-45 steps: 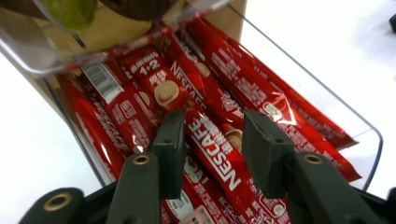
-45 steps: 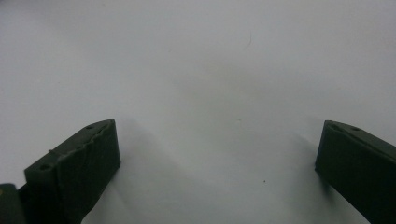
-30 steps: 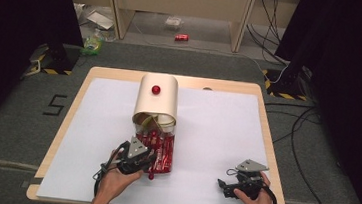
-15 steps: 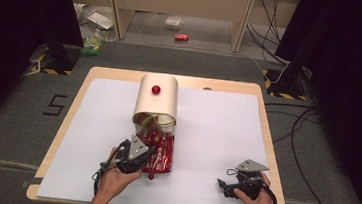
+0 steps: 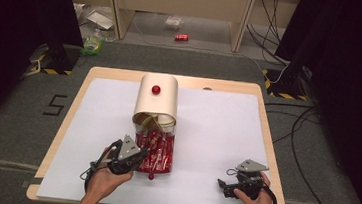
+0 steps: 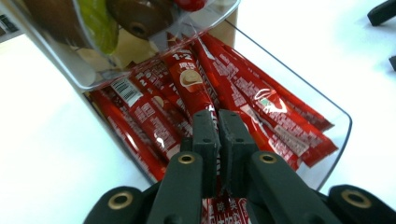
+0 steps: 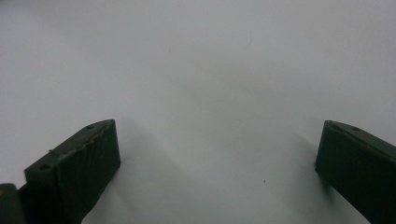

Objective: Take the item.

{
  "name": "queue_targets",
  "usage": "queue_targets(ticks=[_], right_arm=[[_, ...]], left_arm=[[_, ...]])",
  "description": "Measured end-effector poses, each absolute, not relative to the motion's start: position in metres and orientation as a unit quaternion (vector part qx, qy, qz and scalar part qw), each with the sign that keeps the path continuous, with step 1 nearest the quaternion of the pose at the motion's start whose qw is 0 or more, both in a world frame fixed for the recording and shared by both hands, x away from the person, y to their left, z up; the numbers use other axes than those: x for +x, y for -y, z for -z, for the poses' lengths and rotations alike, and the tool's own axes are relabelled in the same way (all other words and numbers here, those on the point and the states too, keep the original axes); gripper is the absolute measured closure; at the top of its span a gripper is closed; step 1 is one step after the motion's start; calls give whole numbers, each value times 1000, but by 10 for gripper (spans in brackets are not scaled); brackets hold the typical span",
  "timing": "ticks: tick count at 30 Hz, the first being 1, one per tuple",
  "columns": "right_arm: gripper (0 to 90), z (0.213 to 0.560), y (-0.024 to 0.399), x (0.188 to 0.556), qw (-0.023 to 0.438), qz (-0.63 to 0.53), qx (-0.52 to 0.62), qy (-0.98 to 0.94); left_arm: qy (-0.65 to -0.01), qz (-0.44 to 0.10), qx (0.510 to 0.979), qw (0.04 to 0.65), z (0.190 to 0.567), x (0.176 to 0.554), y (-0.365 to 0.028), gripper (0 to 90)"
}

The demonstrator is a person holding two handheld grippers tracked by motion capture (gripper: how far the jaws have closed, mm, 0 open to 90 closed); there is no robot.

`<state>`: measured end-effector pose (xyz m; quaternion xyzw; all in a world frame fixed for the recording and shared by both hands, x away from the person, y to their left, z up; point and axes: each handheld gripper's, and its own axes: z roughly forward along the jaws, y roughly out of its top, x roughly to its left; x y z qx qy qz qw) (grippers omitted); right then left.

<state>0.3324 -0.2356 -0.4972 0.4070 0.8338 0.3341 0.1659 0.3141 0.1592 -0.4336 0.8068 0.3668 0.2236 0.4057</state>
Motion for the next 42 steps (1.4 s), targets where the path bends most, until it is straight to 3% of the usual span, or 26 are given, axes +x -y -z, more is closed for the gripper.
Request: queue_targets(ticks=[29,42], right_arm=[[3,497,236,332,166,-334,407,-834],[3,497,236,332,165,-334,407,-834]], left_arm=[[-356,-202,800,439,422,271,-207,858],[-384,-223,782,437,423,258,-237,858]])
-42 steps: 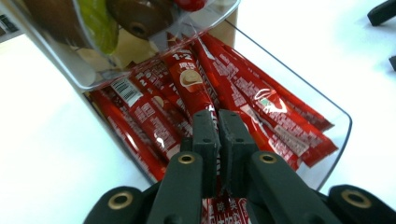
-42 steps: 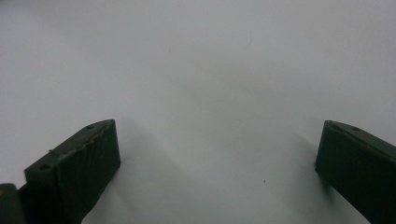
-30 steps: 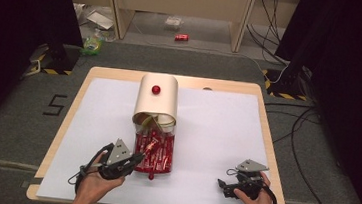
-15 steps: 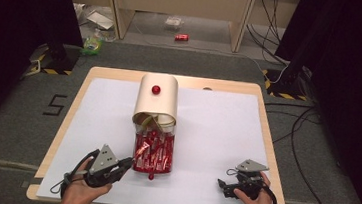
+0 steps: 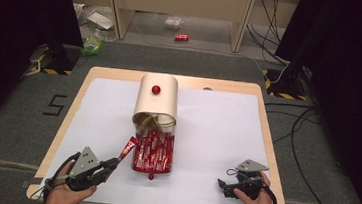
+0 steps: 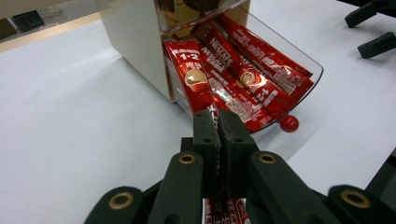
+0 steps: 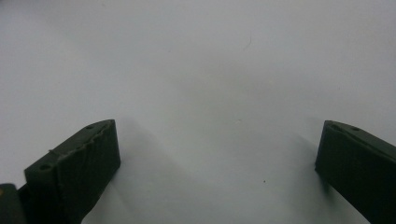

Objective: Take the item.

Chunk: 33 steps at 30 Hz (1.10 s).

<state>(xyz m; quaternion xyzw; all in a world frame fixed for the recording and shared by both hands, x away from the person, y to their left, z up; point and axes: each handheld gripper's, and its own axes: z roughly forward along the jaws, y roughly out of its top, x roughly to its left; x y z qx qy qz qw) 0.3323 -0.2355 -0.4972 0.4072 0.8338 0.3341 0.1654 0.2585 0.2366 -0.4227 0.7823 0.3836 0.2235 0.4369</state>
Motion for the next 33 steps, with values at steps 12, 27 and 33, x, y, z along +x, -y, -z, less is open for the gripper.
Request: queue_targets(ticks=[12,27,33], right_arm=[[3,497,236,332,165,-334,408,-834],[3,497,236,332,166,-334,407,-834],[3,497,236,332,166,-334,407,-834]], left_arm=[[-408,-247,765,433,425,261,-255,858],[-430,-282,752,412,434,282,-262,858],[-440,-293,745,406,438,293,-263,858]])
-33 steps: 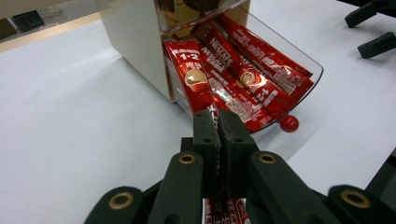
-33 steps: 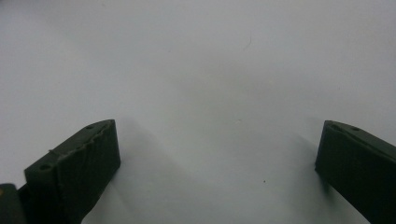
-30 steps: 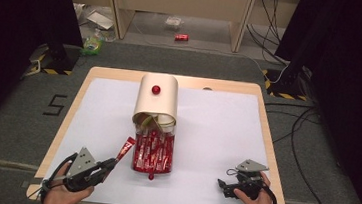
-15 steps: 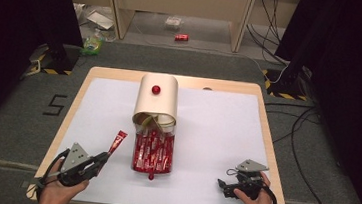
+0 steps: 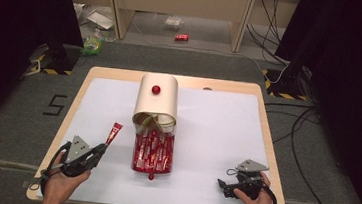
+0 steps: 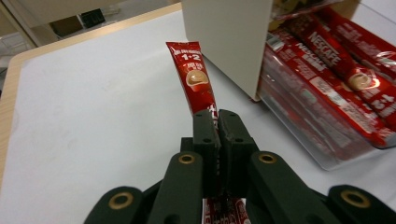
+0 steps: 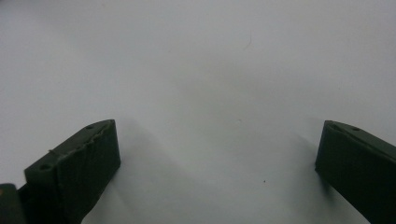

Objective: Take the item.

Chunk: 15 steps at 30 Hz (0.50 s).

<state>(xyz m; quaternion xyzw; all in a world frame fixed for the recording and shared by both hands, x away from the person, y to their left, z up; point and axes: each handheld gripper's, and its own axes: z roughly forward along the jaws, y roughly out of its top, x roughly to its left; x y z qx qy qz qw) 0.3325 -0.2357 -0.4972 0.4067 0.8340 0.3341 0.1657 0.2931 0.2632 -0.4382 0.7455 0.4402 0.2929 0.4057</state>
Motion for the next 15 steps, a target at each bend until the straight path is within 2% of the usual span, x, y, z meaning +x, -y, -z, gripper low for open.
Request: queue_targets(ticks=[15], right_arm=[[3,497,236,332,166,-334,407,-834]], left_arm=[[-466,-277,734,411,453,319,-264,858]])
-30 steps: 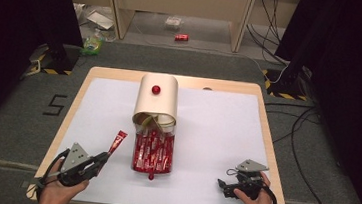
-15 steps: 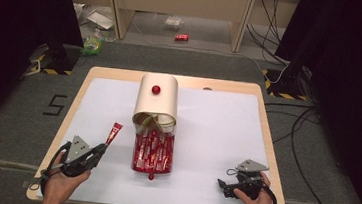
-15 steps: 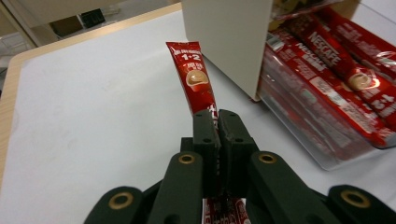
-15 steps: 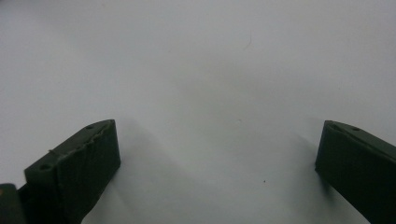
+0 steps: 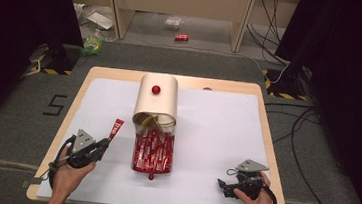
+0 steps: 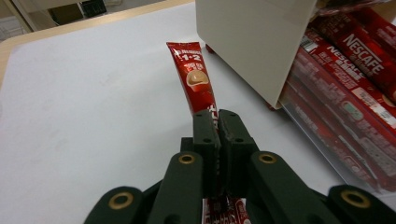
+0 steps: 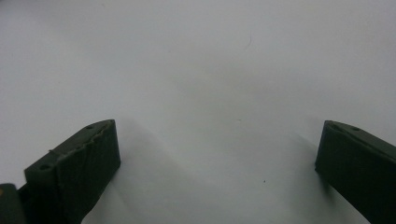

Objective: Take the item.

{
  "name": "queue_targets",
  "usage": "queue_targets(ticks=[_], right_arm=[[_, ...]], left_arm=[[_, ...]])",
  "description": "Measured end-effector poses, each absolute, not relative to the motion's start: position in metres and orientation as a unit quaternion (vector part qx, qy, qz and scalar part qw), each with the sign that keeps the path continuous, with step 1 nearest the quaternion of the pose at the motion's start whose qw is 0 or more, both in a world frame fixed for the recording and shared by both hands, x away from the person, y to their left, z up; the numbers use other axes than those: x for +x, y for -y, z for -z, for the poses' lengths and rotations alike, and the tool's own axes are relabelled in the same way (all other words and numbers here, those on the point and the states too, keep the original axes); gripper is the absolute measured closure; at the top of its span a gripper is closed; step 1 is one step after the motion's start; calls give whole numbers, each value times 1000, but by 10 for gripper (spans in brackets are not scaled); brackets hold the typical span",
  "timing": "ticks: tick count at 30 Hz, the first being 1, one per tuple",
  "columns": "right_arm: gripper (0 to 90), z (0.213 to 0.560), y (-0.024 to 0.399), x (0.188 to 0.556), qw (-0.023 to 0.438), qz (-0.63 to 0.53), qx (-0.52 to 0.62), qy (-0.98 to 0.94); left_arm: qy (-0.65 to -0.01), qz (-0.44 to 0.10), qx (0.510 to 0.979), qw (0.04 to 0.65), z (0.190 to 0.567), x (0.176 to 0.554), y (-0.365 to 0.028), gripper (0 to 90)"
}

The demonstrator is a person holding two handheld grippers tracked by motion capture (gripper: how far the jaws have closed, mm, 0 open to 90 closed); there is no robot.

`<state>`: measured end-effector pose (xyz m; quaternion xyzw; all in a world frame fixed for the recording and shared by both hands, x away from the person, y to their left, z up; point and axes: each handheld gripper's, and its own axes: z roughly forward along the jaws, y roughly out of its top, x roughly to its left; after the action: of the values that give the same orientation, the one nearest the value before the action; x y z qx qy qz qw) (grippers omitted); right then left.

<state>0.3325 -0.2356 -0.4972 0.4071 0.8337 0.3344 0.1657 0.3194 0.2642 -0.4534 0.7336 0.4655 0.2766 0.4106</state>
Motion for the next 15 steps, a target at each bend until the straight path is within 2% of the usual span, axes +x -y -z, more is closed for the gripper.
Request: queue_targets(ticks=[15], right_arm=[[3,497,236,332,166,-334,407,-834]], left_arm=[[-483,-259,733,403,470,338,-263,858]])
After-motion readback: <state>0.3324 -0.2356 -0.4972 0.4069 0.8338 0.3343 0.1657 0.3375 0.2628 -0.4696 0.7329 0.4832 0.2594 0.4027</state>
